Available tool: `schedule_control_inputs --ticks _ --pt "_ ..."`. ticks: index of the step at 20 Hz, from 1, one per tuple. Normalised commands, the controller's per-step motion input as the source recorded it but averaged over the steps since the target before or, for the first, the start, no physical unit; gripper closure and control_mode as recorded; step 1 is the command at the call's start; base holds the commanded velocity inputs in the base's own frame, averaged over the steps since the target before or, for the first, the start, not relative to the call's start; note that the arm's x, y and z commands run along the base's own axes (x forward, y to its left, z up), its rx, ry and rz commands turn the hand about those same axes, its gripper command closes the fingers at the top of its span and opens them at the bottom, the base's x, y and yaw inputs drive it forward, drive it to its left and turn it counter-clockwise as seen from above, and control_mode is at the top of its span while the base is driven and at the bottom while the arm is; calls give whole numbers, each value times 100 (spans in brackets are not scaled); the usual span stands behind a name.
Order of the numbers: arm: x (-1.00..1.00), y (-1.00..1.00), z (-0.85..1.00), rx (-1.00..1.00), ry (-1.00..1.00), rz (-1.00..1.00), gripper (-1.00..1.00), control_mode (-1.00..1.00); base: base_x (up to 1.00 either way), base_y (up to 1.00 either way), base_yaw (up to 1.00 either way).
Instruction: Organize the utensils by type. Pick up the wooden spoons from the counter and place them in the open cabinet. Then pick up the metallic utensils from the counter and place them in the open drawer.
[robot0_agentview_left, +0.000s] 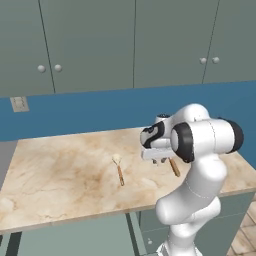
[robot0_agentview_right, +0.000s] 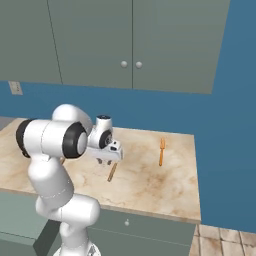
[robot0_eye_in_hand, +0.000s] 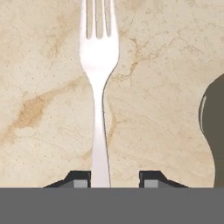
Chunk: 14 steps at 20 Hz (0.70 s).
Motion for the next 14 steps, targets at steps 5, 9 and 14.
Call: schedule_control_inputs --ticks 5,9,14 --pt "3 4 -94 0 -14 2 100 -100 0 0 0" --pt "0 9 -86 0 -9 1 100 -100 0 0 0" --pt "-6 0 -61 -1 -6 0 100 -100 0 0 0"
